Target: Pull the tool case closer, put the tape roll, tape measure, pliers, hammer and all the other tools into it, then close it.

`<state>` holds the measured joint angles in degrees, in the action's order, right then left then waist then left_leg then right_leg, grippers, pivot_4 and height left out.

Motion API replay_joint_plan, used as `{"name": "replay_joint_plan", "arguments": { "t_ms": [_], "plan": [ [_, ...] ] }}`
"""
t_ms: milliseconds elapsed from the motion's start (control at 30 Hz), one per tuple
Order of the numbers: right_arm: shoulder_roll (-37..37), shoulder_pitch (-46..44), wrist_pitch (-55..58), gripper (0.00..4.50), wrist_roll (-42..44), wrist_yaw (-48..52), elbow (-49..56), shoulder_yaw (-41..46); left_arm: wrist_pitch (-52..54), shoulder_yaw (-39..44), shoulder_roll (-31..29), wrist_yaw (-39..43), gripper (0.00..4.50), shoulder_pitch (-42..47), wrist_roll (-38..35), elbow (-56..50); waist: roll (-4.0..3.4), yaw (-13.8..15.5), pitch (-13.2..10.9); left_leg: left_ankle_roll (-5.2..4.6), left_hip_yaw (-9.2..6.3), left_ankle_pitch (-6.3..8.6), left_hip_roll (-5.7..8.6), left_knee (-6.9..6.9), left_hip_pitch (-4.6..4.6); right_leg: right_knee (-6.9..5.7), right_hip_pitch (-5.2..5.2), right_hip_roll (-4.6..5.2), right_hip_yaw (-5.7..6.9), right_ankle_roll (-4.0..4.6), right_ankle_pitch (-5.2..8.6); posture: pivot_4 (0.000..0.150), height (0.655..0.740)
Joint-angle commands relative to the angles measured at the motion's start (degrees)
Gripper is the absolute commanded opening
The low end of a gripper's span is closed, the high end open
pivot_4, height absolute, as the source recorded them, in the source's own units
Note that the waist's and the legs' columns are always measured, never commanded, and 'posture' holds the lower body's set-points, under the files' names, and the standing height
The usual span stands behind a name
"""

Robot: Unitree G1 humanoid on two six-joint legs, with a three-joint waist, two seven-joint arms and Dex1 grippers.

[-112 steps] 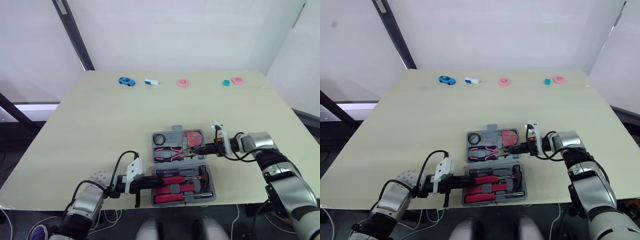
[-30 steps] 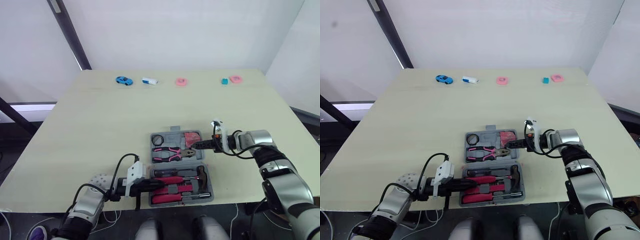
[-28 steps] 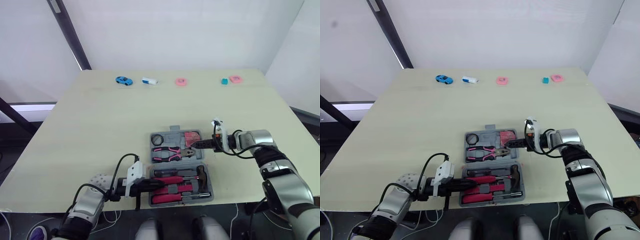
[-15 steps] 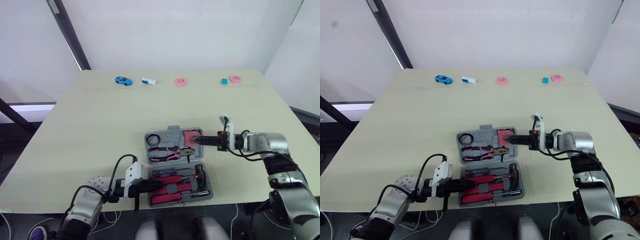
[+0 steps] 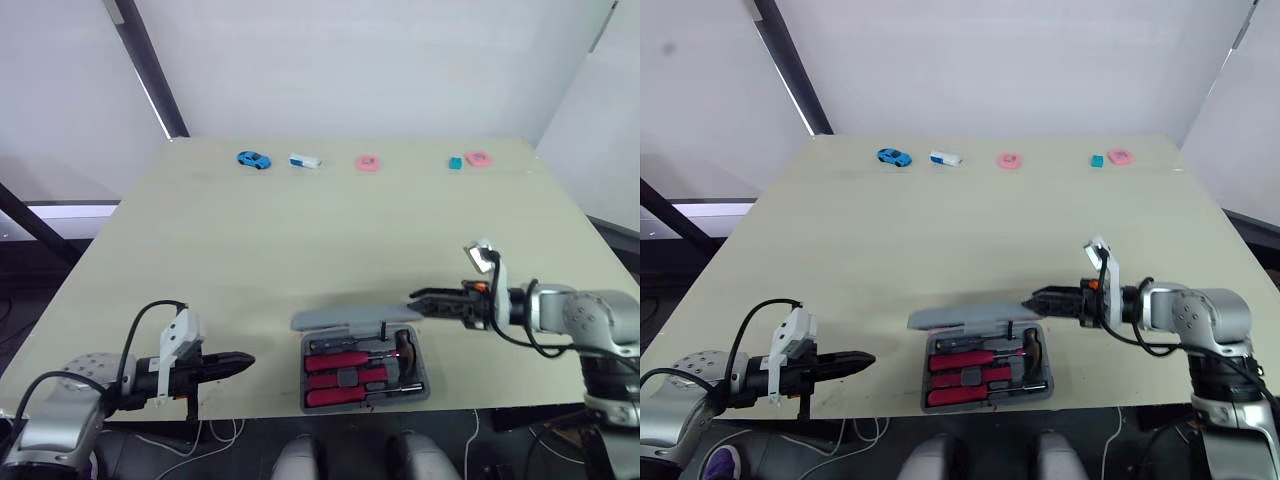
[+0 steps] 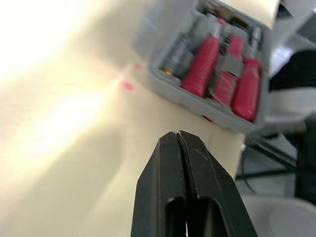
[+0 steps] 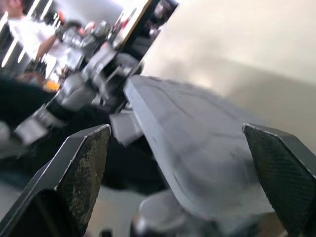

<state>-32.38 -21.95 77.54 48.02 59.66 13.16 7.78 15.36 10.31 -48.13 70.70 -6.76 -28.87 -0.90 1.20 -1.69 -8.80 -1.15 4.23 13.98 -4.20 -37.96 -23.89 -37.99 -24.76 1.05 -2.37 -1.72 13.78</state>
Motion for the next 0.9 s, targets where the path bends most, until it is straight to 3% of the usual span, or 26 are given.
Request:
{"name": "replay_joint_plan", "arguments": {
  "t_ms": [33, 100, 233, 367, 500, 700, 767, 900],
  "plan": [
    [-1.4, 4.8, -0.8, 4.50, 3.6, -2.1, 8.8, 1.5, 2.6, 1.3, 2.6, -3.9, 0.07, 1.6, -2.6, -4.4, 0.03, 0.0, 0.0, 0.00, 0.00, 0.00, 0.01, 0.00, -0.01, 0.01, 0.00, 0.00, -0.01, -0.04, -0.02, 0.150, 0.7400],
    [-2.0, 7.4, -4.1, 4.50, 3.1, -2.8, 11.5, 1.1, 4.1, 1.5, 4.1, -5.8, 0.07, 2.5, -3.2, -5.8, 0.04, 0.0, 0.0, 0.00, 0.00, 0.00, 0.05, -0.01, 0.00, 0.00, 0.00, -0.03, 0.00, -0.07, -0.03, 0.150, 0.7400],
    [-0.4, 13.9, -27.0, 4.50, -7.8, -2.9, 16.5, -0.7, 7.7, 1.4, 9.0, -12.6, 0.07, 6.5, -5.6, -9.8, 0.07, 0.0, 0.0, 0.00, -0.04, 0.00, 0.04, -0.03, 0.04, -0.03, 0.02, -0.14, 0.02, -0.22, 0.05, 0.150, 0.7400],
    [4.0, 14.2, -44.6, 4.50, -16.4, -3.8, 12.5, -4.0, 8.1, -0.9, 13.4, -17.3, 0.07, 9.5, -4.6, -12.8, 0.08, -0.3, 0.0, 0.00, -0.05, 0.00, 0.04, -0.04, 0.05, -0.04, 0.03, -0.20, -0.01, -0.30, 0.06, 0.150, 0.7400],
    [1.6, 12.4, -58.2, 4.50, -23.7, 1.7, 3.6, -7.7, 10.5, -2.3, 13.8, -15.0, 1.02, 10.4, -7.2, -13.6, 0.09, -0.4, 0.0, 0.00, 0.00, -0.01, 0.05, -0.08, 0.06, -0.06, 0.04, -0.22, -0.06, -0.11, -0.05, 0.150, 0.7400],
    [-3.8, 14.2, -69.5, 4.50, -25.9, 8.7, -5.1, -6.0, 10.0, -1.0, 10.5, -11.3, 3.77, 9.5, -6.5, -12.0, 0.09, 0.1, 0.0, 0.00, -0.01, -0.01, 0.06, -0.07, 0.05, -0.05, 0.04, -0.21, -0.05, -0.07, -0.05, 0.150, 0.7400],
    [-5.7, 16.0, -71.9, 4.50, -25.4, 10.1, -6.6, -4.1, 9.8, 0.5, 9.0, -10.2, 4.46, 7.9, -6.5, -11.5, 0.09, 0.2, 0.0, 0.00, -0.01, -0.01, 0.06, -0.07, 0.06, -0.05, 0.04, -0.21, -0.05, -0.07, -0.04, 0.150, 0.7400],
    [-9.7, 21.1, -74.5, 4.50, -23.6, 12.5, -8.2, 0.8, 9.7, 4.3, 6.3, -9.6, 4.46, 3.2, -6.2, -10.7, 0.09, 0.4, 0.0, 0.00, 0.04, 0.00, 0.06, -0.06, 0.09, -0.04, 0.05, -0.20, -0.07, -0.06, -0.03, 0.150, 0.7400]
  ]
}}
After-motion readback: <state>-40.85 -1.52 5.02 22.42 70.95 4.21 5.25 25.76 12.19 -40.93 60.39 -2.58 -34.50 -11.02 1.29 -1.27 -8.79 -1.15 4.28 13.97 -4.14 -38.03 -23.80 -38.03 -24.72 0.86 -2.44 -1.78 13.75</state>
